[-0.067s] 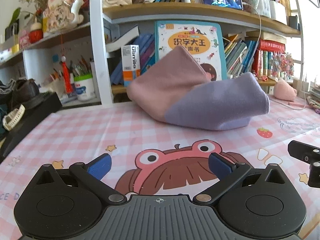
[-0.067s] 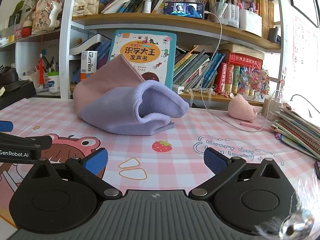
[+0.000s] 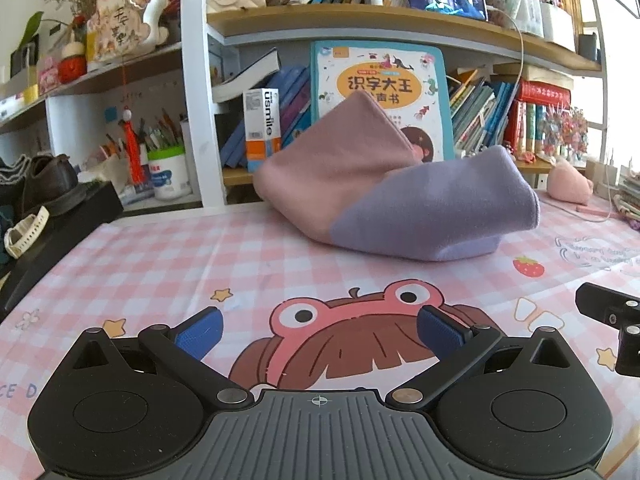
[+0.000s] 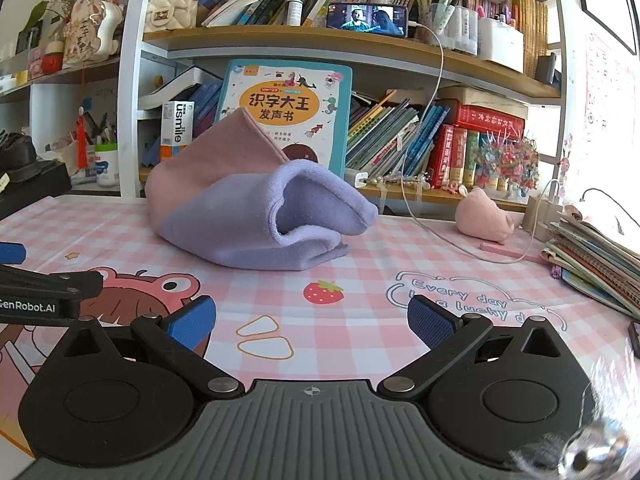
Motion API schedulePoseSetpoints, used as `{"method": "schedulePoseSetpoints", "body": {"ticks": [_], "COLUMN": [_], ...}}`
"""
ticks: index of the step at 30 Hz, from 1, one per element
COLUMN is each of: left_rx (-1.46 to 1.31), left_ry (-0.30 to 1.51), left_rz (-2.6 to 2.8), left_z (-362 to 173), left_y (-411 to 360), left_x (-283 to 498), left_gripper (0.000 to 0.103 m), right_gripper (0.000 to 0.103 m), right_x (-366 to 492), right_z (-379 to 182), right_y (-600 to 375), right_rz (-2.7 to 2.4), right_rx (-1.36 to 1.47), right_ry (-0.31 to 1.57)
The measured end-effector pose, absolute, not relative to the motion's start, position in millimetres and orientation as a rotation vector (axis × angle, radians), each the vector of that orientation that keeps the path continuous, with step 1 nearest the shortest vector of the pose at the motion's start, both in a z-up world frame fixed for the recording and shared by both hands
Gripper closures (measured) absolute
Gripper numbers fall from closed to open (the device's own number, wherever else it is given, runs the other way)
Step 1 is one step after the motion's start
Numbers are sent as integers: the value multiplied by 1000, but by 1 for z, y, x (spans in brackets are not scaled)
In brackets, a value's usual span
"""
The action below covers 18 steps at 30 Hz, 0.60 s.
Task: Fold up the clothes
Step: 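Approach the crumpled lavender-and-pink sweater with both tools open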
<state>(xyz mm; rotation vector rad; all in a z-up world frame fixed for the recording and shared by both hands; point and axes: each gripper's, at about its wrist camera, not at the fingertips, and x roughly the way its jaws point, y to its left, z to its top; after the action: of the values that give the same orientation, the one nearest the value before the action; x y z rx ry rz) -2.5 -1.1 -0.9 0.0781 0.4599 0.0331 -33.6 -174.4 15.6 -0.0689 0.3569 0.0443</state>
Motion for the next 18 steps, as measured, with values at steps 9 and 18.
{"method": "schedulePoseSetpoints", "body": {"ticks": [9,18], "left_rx": [44,48], "left_ry": [463,479], "left_rz": [59,69], "left_z": [4,-1], "left_y": [5,5], "left_x": [2,3], "left_gripper": [0,0], "right_gripper": [0,0], "right_x": [-31,-31], "right_z": [15,12], "right_y": [-175,-182], "right_rz": [47,30], "right_rx": [-65,-27], "right_ry": [373,379]}}
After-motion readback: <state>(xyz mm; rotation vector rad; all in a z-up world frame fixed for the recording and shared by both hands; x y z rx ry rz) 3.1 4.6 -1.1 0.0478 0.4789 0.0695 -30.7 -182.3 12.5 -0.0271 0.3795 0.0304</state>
